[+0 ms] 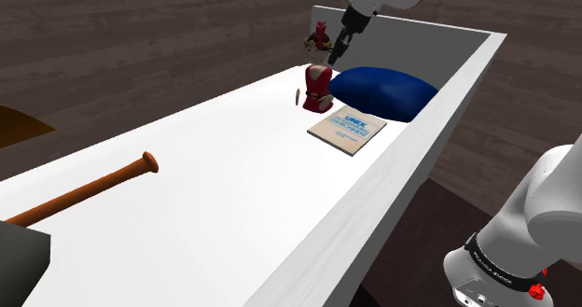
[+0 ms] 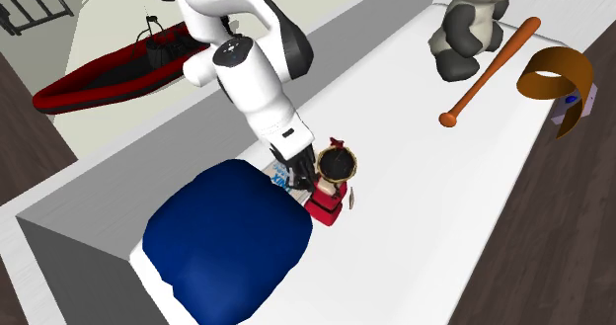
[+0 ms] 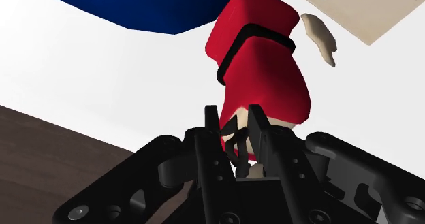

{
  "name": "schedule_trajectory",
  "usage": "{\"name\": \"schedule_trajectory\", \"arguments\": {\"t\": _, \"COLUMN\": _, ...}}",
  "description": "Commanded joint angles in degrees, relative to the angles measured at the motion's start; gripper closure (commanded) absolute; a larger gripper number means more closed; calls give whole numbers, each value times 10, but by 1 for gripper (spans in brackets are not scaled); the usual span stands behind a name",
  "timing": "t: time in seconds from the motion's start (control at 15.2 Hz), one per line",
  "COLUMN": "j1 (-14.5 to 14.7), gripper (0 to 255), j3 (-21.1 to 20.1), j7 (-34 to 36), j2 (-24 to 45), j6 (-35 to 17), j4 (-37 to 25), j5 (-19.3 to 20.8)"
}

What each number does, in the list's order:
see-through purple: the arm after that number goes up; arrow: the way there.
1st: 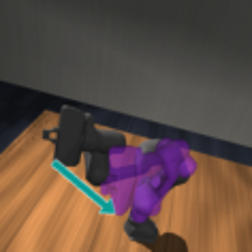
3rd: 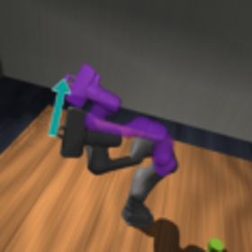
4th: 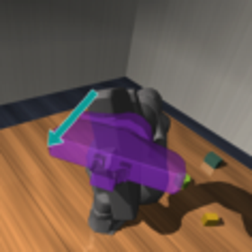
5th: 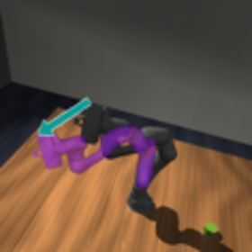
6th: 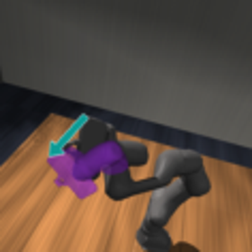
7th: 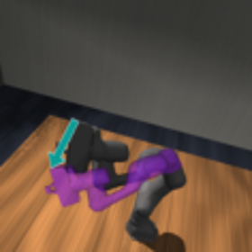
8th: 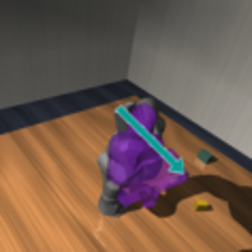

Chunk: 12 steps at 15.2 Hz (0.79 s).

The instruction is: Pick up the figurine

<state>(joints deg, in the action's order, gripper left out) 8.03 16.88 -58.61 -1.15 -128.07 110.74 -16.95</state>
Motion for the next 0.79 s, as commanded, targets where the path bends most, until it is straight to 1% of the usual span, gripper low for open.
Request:
{"name": "schedule_trajectory", "arguments": {"t": 0.0, "j1": 0, "gripper": 255, "j3": 0, "j7": 5, "j2": -3, "j6": 13, "j4": -12, "j5": 4}}
{"name": "schedule_trajectory", "arguments": {"t": 0.59, "j1": -2, "gripper": 255, "j3": 1, "j7": 25, "j2": -8, "j6": 79, "j4": -75, "j5": 17}}
{"name": "schedule_trajectory", "arguments": {"t": 0.73, "j1": -2, "gripper": 255, "j3": 1, "j7": 26, "j2": -8, "j6": 80, "j4": -76, "j5": 17}}
